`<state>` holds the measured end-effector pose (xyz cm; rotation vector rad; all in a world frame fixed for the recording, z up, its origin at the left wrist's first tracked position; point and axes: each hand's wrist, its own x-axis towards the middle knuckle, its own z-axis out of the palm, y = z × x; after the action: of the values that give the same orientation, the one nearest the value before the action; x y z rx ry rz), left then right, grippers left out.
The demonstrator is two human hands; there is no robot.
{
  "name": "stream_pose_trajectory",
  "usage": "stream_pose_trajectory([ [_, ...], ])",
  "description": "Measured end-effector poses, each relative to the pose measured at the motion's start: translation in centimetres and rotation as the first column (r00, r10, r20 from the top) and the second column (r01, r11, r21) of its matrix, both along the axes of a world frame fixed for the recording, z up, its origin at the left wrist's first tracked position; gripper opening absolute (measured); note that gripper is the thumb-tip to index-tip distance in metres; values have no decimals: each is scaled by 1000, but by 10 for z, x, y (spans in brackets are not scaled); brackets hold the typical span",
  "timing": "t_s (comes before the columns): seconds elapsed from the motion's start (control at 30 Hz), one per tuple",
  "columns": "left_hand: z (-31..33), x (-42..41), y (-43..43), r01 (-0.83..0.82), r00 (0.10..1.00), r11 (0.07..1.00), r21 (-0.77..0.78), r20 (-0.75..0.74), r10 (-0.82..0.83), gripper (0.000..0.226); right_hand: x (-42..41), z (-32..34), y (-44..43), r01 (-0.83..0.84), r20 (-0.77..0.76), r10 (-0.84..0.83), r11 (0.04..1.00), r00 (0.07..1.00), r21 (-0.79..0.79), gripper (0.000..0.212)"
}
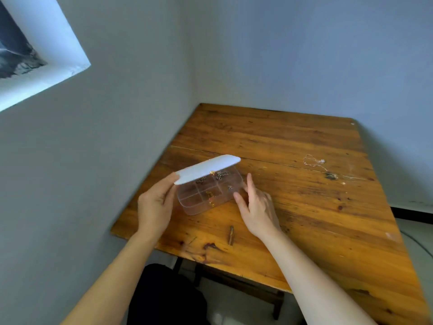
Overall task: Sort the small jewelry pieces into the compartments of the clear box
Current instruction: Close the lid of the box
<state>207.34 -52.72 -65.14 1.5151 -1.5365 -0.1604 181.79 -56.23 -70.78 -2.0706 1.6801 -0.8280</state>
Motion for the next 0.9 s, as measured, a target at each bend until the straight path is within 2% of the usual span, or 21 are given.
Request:
stream_pose_trajectory([
  [0.07, -10, 2, 12, 81, 961, 996, -24, 268, -72, 33, 0, 0, 0, 11, -24, -11, 1000, 1000, -4, 70],
  [0.1, -12, 3, 15, 109, 930, 994, -26, 357, -93, 34, 1, 1, 0, 14, -29, -14, 1000, 999, -6, 67],
  [0.2, -16, 6, 19, 187, 855, 981, -44, 500, -141, 29, 1, 1, 0, 17, -28, -17, 1000, 999, 2, 64],
  [0.27, -18, 7, 23, 221, 804, 975, -1, 567, -182, 39, 1, 1, -1, 16, -20, -16, 999, 1000, 31, 67],
  [0.43, -22, -3, 21, 105, 715, 981, 165, 673, -190, 57, 0, 0, -3, 24, -7, -23, 997, 1000, 76, 72],
  [0.53, -24, -20, 6, 95, 634, 959, 268, 726, -266, 59, 1, -2, -4, 34, -23, -33, 996, 999, 85, 76],
  [0.6, -25, -29, -3, 33, 641, 947, 319, 721, -265, 57, 1, -3, -3, 24, -47, -22, 998, 999, 56, 78],
  [0.67, -27, -36, -9, -64, 692, 943, 325, 696, -193, 56, 1, -4, -4, 7, -73, -6, 1000, 997, 26, 77],
  [0.77, -26, -41, -19, -200, 749, 930, 307, 660, -57, 55, 0, -7, -5, -17, -90, 14, 1000, 996, -25, 62],
  [0.83, -23, -40, -29, -281, 743, 905, 320, 669, -6, 56, 0, -9, -6, -44, -120, 35, 997, 992, -69, 48],
  [0.9, -19, -38, -39, -360, 729, 867, 343, 684, 32, 57, 0, -11, -7, -47, -133, 36, 996, 990, -76, 44],
])
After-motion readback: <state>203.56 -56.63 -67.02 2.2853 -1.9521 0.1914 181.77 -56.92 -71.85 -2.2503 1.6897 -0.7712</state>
